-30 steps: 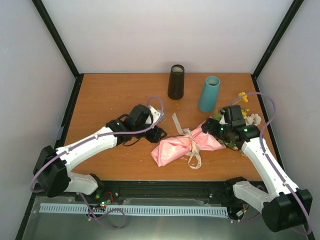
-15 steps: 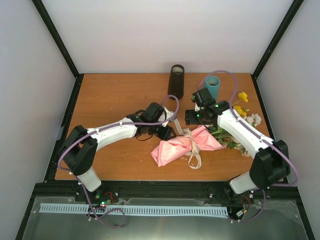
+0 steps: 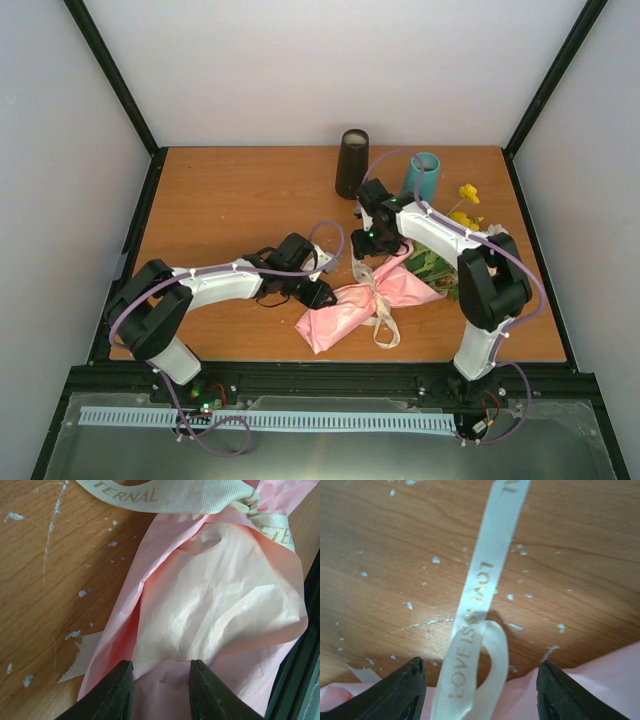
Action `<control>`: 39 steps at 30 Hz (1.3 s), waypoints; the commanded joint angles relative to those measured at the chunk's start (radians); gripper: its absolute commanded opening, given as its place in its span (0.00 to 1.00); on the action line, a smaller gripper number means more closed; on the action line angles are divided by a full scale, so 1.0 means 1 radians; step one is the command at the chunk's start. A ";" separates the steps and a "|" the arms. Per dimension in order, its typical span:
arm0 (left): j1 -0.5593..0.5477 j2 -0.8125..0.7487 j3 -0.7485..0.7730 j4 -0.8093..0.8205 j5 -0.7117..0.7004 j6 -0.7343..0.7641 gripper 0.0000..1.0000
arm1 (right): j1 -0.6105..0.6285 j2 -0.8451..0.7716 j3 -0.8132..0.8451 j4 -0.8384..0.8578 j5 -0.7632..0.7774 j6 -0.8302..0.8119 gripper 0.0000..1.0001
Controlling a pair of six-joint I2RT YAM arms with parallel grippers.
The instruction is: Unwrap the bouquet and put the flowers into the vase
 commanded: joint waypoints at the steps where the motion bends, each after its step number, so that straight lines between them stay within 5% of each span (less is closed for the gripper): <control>1: 0.002 -0.010 -0.013 0.027 -0.025 0.011 0.33 | 0.044 0.061 0.042 -0.050 -0.067 -0.040 0.60; 11: 0.001 -0.008 -0.006 0.018 -0.038 0.035 0.33 | 0.070 0.137 0.039 -0.099 -0.075 -0.053 0.51; 21: 0.001 -0.026 0.006 0.006 -0.060 0.070 0.31 | 0.070 0.124 0.088 -0.100 -0.023 -0.046 0.04; 39: 0.002 -0.110 -0.017 -0.017 -0.130 0.068 0.30 | 0.070 -0.168 0.162 0.040 0.084 0.099 0.03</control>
